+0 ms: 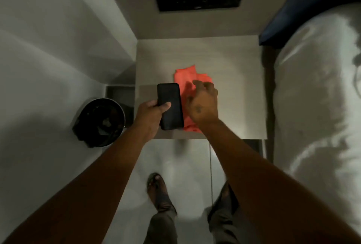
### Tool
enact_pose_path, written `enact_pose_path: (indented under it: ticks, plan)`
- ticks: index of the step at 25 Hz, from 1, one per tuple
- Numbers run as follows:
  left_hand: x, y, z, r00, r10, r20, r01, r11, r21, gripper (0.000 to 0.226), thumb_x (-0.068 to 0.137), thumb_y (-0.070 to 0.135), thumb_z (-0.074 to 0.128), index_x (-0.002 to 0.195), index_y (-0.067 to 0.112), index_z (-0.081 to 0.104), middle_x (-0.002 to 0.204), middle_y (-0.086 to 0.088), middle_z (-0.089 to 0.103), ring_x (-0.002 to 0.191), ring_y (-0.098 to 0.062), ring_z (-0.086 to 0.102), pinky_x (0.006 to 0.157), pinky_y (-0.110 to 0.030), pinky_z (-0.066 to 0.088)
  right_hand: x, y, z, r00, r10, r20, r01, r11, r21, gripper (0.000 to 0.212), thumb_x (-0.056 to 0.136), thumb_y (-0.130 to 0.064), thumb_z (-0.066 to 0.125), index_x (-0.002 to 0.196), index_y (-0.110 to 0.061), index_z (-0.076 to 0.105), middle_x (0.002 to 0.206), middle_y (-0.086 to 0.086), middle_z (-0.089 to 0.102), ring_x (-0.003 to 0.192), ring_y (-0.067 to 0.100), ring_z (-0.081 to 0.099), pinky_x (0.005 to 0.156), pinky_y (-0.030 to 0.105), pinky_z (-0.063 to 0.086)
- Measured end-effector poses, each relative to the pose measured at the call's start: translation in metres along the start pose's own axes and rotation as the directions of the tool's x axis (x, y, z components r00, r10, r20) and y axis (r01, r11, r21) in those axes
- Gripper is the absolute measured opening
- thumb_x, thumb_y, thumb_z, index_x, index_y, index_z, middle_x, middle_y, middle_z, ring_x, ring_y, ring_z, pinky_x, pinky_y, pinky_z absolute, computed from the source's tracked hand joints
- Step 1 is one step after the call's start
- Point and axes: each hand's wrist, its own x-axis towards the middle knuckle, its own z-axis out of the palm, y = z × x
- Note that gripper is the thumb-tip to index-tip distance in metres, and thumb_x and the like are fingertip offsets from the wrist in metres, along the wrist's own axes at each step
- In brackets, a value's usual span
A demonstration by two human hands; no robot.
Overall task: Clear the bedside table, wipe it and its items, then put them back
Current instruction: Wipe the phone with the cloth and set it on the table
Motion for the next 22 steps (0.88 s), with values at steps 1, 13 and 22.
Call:
enact_pose_path:
  ticks: [1,13,22]
  plan:
    - [0.007,0.000,-0.015,1.000,-0.008,-0.021,0.008,1.000,-0.007,0.032,0.091,0.008,0.066,0.121,-0.002,0.064,0.113,-0.017,0.071,0.105,-0.036,0.069,0.098,-0.049,0.055,0.013,-0.009,0.016,0.999,-0.049,0.022,0.052,0.985,-0.165,0.047,0.091,-0.027,0.055,0.137,-0.018,0.049,0.138,0.019,0.044,0.125,0.042,0.043,0.102,0.048,0.041]
    - [0.003,-0.004,0.009,0.995,0.060,0.080,-0.051,0.993,-0.105,0.019,0.094,0.000,0.056,0.094,0.013,0.069,0.078,0.002,0.076,0.077,-0.014,0.074,0.076,-0.036,0.058,-0.011,0.002,0.026,0.873,-0.475,0.112,0.449,0.871,0.197,0.045,0.089,-0.012,0.052,0.132,-0.016,0.065,0.112,0.013,0.056,0.099,0.020,0.057,0.091,0.026,0.049]
    - [-0.004,-0.010,0.037,0.990,0.103,0.095,-0.083,0.978,-0.193,0.021,0.092,-0.004,0.055,0.095,0.008,0.072,0.088,-0.016,0.073,0.085,-0.030,0.067,0.082,-0.041,0.055,-0.025,0.017,0.000,0.948,-0.307,0.085,0.290,0.942,0.168,0.045,0.095,-0.026,0.046,0.139,-0.029,0.057,0.111,0.007,0.052,0.091,0.023,0.059,0.082,0.039,0.055]
